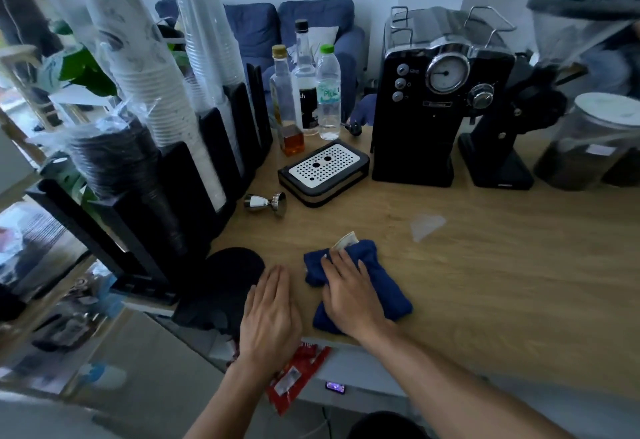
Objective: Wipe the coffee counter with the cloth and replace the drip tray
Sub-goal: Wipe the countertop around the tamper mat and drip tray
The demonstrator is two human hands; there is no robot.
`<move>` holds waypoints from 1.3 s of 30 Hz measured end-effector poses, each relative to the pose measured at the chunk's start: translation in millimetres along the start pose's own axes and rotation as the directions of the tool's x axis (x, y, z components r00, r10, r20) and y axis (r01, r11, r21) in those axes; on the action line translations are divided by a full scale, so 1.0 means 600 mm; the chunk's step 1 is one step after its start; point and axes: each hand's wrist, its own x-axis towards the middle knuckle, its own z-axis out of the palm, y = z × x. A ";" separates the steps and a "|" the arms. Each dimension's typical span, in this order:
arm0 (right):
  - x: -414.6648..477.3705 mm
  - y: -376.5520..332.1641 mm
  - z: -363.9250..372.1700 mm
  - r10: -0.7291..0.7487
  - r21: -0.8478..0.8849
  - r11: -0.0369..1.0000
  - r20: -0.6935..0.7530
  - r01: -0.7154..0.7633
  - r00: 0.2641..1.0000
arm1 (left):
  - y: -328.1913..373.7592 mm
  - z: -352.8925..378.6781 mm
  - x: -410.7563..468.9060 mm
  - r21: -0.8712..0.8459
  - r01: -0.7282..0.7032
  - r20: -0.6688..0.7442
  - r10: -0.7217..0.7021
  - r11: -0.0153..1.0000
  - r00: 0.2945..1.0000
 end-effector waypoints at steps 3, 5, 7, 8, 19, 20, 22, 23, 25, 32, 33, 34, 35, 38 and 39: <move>-0.009 0.006 0.004 0.010 0.109 0.994 -0.081 -0.001 0.997 | 0.006 0.002 0.007 -0.002 -0.017 0.027 0.017 1.000 0.999; -0.017 0.007 0.004 0.018 0.179 0.984 -0.163 0.011 0.986 | 0.011 0.001 0.010 0.021 -0.020 0.031 0.019 1.000 0.999; -0.025 0.013 0.002 0.045 0.251 0.968 -0.243 0.018 0.969 | 0.010 0.002 0.021 0.038 -0.036 0.022 0.035 0.999 0.999; -0.029 0.018 -0.001 0.076 0.292 0.956 -0.275 0.008 0.958 | 0.012 0.002 0.027 0.056 -0.041 0.031 0.040 0.998 0.999; -0.066 0.146 -0.077 0.445 0.495 0.861 -0.626 -0.115 0.641 | 0.114 0.037 0.105 -0.029 -0.154 0.196 0.157 0.988 0.968; -0.066 0.165 -0.085 0.467 0.496 0.857 -0.626 -0.143 0.624 | 0.128 0.044 0.114 -0.039 -0.169 0.209 0.173 0.985 0.962; -0.061 0.198 -0.100 0.492 0.498 0.849 -0.625 -0.177 0.606 | 0.155 0.060 0.134 -0.063 -0.197 0.208 0.206 0.978 0.956; -0.057 0.214 -0.107 0.495 0.496 0.849 -0.624 -0.184 0.605 | 0.169 0.069 0.145 -0.076 -0.212 0.195 0.223 0.974 0.955; -0.045 0.241 -0.122 0.494 0.492 0.850 -0.620 -0.188 0.610 | 0.194 0.084 0.169 -0.087 -0.250 0.176 0.261 0.964 0.949; 0.044 0.299 -0.163 0.454 0.532 0.833 -0.501 -0.151 0.737 | 0.222 0.101 0.234 -0.050 -0.228 0.148 0.233 0.972 0.961; 0.061 0.302 -0.167 0.426 0.523 0.839 -0.456 -0.152 0.781 | 0.220 0.102 0.237 -0.038 -0.229 0.158 0.232 0.973 0.960; 0.080 0.308 -0.170 0.392 0.506 0.846 -0.378 -0.168 0.839 | 0.218 0.103 0.241 -0.029 -0.227 0.170 0.228 0.974 0.959; 0.098 0.315 -0.171 0.356 0.465 0.861 -0.264 -0.204 0.897 | 0.217 0.105 0.244 -0.031 -0.223 0.175 0.225 0.974 0.959; 0.118 0.345 -0.179 0.252 0.190 0.943 0.132 -0.274 0.959 | 0.216 0.108 0.248 -0.028 -0.226 0.154 0.227 0.974 0.961; 0.114 0.359 -0.181 0.213 0.098 0.967 0.204 -0.237 0.955 | 0.216 0.109 0.247 -0.021 -0.222 0.152 0.222 0.975 0.963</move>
